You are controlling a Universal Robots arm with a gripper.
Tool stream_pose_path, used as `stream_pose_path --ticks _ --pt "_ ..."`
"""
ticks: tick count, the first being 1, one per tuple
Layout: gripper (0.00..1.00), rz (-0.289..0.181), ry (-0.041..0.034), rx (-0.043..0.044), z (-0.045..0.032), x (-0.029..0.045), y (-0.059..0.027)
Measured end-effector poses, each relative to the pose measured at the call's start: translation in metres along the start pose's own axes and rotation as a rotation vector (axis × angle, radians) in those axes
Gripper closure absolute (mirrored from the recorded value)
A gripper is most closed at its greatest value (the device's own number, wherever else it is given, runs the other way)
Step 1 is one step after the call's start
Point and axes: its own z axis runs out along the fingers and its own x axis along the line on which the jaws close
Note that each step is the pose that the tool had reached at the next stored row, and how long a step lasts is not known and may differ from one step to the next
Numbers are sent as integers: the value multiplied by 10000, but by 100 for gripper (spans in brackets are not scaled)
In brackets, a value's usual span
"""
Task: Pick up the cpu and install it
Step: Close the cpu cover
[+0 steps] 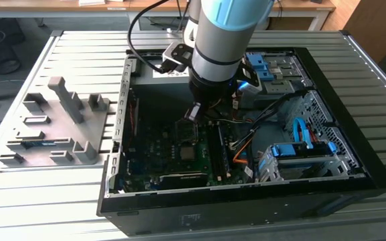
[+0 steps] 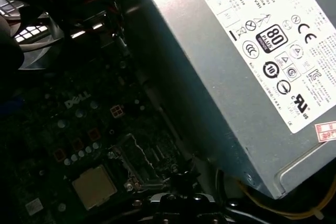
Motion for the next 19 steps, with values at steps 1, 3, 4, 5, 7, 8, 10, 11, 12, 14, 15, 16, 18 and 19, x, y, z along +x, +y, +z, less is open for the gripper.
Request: stream_pose_path --ticks 1,3,4,5,7,8,10,11,12,14,15,16,18,19 --pt "90 -7 42 23 -1 1 -1" --pt "90 -26 148 81 -2 3 -1" --pt "90 -42 204 112 -1 4 -2" --pt "90 -59 259 142 -1 6 -3" --pt "90 -88 352 191 -2 11 -4" --pt "90 -100 395 213 -3 15 -4" --pt "90 -125 474 255 -3 22 -6" --pt "90 -139 517 279 -4 25 -6" --pt "90 -152 562 302 -5 28 -7" --pt "90 -177 659 355 -4 31 -7" --pt "90 -189 713 385 -4 32 -6" --pt "90 -199 770 416 -4 34 -6" --pt "90 -216 883 479 -4 39 -3" --pt "90 -225 935 507 -5 42 -2"
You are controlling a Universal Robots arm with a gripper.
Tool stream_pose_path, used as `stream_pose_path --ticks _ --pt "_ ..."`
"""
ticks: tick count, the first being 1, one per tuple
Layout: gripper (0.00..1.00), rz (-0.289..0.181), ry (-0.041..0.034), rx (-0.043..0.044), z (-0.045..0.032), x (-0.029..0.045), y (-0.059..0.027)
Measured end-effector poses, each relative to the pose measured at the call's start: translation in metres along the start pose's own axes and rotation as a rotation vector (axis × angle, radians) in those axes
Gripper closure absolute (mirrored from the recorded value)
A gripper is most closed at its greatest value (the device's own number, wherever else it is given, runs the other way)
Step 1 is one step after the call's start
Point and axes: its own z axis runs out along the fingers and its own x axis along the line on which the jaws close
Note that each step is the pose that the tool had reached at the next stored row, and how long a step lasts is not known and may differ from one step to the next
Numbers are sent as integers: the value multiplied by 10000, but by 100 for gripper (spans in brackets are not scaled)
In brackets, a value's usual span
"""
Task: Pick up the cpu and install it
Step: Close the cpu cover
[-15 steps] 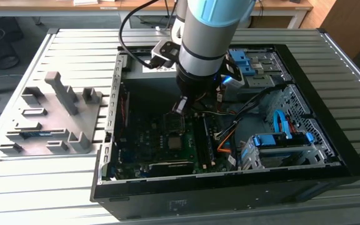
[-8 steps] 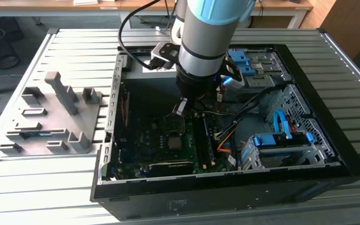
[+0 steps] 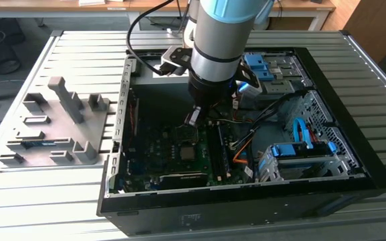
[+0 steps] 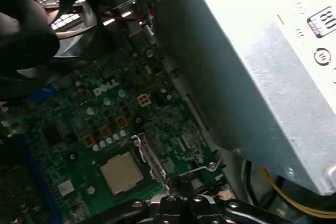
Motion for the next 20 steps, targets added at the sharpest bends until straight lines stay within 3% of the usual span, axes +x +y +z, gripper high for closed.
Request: stream_pose_path --ticks 6,20 --pt "90 -42 222 120 -1 27 -2" --pt "90 -75 255 138 1 115 -51"
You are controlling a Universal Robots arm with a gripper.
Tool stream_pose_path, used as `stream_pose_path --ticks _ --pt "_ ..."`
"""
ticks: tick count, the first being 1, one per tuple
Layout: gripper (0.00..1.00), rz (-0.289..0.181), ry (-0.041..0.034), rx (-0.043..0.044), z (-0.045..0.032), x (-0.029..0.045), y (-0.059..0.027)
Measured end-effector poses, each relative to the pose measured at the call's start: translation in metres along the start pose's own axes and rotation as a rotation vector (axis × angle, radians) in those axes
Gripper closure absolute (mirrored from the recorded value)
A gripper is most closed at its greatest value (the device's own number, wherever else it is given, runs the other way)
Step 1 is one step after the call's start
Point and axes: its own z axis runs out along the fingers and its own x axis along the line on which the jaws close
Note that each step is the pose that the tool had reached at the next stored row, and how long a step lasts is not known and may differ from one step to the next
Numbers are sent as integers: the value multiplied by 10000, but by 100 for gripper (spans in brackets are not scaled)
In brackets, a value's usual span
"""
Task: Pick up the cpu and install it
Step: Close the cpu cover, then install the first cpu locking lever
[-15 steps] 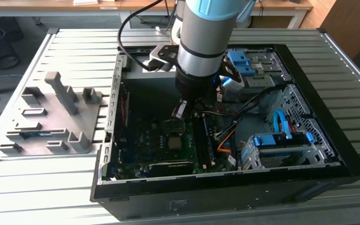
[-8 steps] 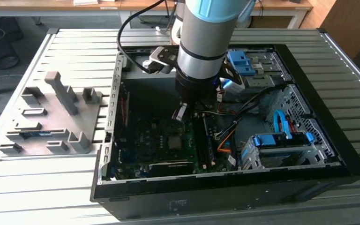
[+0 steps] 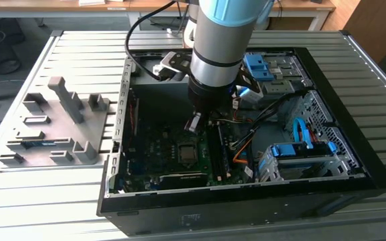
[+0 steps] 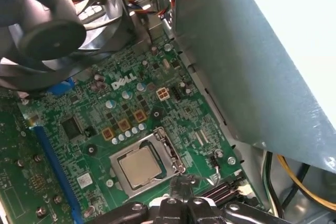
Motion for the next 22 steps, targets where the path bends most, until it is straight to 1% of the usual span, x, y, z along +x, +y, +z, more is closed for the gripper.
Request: stream_pose_path --ticks 3,8,9,11,22 --pt "90 1 -2 -4 5 -1 -33" --pt "90 -7 20 -42 10 -79 -180" --pt "90 -14 23 -44 9 -86 -192" --pt "90 -49 23 -44 9 -94 -206" --pt "90 -67 27 -44 8 -94 -207"
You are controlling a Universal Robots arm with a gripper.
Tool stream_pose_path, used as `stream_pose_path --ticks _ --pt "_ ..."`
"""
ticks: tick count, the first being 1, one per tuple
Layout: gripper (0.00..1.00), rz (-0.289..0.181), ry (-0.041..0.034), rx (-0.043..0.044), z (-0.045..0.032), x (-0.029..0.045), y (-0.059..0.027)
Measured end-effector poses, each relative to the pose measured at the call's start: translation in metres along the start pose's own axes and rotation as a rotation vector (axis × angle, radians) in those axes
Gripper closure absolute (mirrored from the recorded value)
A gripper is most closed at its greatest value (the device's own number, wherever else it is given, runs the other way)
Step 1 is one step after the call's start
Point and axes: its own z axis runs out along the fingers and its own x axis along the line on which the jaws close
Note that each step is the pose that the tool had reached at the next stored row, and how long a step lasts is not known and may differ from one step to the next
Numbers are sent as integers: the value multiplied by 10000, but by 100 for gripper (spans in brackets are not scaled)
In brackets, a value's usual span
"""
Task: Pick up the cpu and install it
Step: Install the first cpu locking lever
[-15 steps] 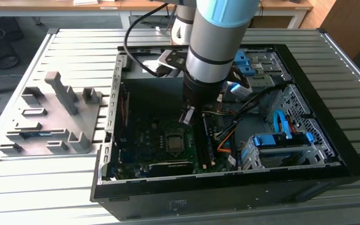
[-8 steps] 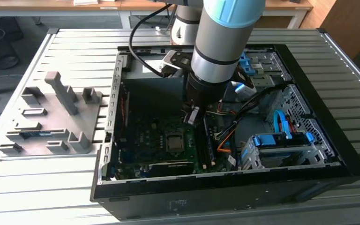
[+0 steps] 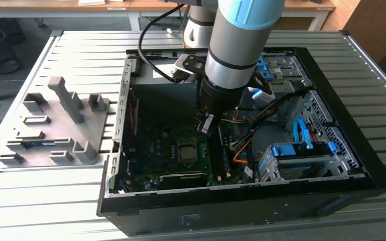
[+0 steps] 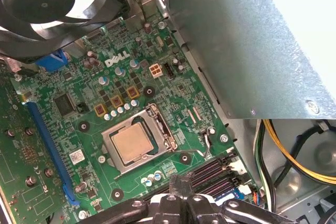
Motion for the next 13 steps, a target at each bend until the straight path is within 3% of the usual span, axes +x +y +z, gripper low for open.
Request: stream_pose_path --ticks 5,13 --pt "90 -1 0 0 1 -22 11" --pt "90 -6 -1 0 8 -240 126"
